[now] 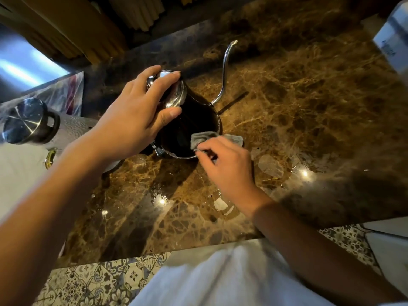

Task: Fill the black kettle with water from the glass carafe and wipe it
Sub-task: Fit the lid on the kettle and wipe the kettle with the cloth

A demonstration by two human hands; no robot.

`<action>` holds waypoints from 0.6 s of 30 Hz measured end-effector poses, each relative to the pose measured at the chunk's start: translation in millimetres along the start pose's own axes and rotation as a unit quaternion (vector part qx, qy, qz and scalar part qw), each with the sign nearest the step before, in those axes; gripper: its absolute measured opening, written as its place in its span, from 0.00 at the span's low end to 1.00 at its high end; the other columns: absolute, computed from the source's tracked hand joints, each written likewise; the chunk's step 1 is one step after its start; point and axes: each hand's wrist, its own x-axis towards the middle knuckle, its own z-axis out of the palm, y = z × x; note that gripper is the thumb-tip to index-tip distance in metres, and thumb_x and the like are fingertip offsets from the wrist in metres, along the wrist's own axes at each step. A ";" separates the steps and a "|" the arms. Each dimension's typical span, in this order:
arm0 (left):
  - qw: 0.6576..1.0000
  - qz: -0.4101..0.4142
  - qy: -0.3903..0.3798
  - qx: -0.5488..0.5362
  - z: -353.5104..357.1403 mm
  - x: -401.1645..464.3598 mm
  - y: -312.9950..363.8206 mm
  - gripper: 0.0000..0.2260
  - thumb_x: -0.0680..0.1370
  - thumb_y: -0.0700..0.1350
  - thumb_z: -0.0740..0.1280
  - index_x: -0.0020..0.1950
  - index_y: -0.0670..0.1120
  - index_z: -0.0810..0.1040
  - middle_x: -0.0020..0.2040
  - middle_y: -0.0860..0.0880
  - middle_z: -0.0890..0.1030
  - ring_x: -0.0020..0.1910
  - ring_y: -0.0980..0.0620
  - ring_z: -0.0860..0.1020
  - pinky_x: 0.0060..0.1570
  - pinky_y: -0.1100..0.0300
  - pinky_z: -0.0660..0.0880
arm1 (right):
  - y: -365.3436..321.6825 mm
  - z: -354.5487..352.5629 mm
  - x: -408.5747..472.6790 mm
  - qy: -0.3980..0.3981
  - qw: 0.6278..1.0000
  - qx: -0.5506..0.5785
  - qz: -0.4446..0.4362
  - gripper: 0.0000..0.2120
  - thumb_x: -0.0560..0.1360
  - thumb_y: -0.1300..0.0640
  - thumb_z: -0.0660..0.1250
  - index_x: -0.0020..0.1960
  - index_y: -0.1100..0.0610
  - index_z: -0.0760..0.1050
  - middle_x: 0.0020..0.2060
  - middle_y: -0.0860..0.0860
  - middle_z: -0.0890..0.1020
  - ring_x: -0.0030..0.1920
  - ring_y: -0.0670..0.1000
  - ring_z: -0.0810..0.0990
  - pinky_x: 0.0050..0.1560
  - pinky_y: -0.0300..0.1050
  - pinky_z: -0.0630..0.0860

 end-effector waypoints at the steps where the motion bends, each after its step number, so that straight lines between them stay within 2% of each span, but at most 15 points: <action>1: 1.000 -0.001 0.002 0.000 0.2 -0.2 0.5 0.33 0.80 0.64 0.53 0.84 0.55 0.54 0.84 0.46 0.53 0.80 0.39 0.58 0.74 0.39 0.64 | -4.0 4.9 -3.3 -0.015 1.000 -0.014 -0.015 0.02 0.77 0.59 0.76 0.49 0.57 0.86 0.42 0.51 0.86 0.40 0.51 0.83 0.37 0.50 0.79; 3: 1.000 -0.001 0.004 0.000 0.1 -0.8 0.5 0.33 0.80 0.63 0.53 0.84 0.55 0.55 0.84 0.46 0.53 0.80 0.39 0.58 0.74 0.39 0.64 | -9.3 13.9 -8.6 -0.048 0.998 -0.042 -0.026 0.02 0.77 0.59 0.76 0.49 0.56 0.87 0.43 0.52 0.87 0.43 0.55 0.85 0.39 0.53 0.81; 7: 1.000 0.001 0.003 -0.012 -0.1 -1.7 -1.9 0.32 0.81 0.63 0.54 0.84 0.54 0.55 0.84 0.47 0.53 0.81 0.40 0.57 0.75 0.40 0.63 | -1.1 13.6 -9.4 -0.098 0.989 -0.112 0.000 0.02 0.75 0.58 0.76 0.48 0.53 0.86 0.43 0.50 0.86 0.46 0.56 0.83 0.40 0.50 0.80; 10: 1.000 0.002 0.000 -0.027 0.2 -1.9 -1.7 0.32 0.80 0.62 0.55 0.84 0.55 0.55 0.84 0.47 0.52 0.81 0.40 0.56 0.76 0.40 0.63 | 13.4 -4.6 0.8 -0.106 0.983 -0.139 0.049 0.01 0.76 0.54 0.73 0.47 0.49 0.81 0.43 0.47 0.83 0.44 0.52 0.81 0.40 0.50 0.79; 14: 0.999 0.003 0.004 -0.033 0.1 -2.3 -0.3 0.32 0.81 0.62 0.55 0.84 0.54 0.56 0.84 0.47 0.53 0.81 0.40 0.57 0.76 0.40 0.62 | 24.9 -35.3 24.5 -0.048 0.986 -0.063 0.144 0.06 0.71 0.50 0.69 0.41 0.48 0.71 0.35 0.44 0.77 0.34 0.46 0.76 0.30 0.46 0.75; 16: 0.999 0.003 0.005 -0.031 -0.1 -2.1 0.6 0.32 0.81 0.62 0.55 0.84 0.54 0.56 0.84 0.47 0.53 0.80 0.40 0.57 0.76 0.40 0.62 | 25.9 -45.4 37.2 0.001 0.986 -0.017 0.167 0.06 0.69 0.49 0.67 0.41 0.48 0.71 0.31 0.43 0.76 0.31 0.42 0.74 0.29 0.43 0.71; 18: 0.999 0.004 0.004 -0.033 -0.7 -1.9 0.1 0.32 0.80 0.62 0.55 0.84 0.54 0.57 0.84 0.47 0.53 0.80 0.40 0.57 0.76 0.40 0.63 | 26.4 -47.6 51.3 0.040 0.984 0.027 0.172 0.05 0.69 0.50 0.67 0.43 0.47 0.73 0.31 0.42 0.76 0.30 0.42 0.73 0.30 0.42 0.71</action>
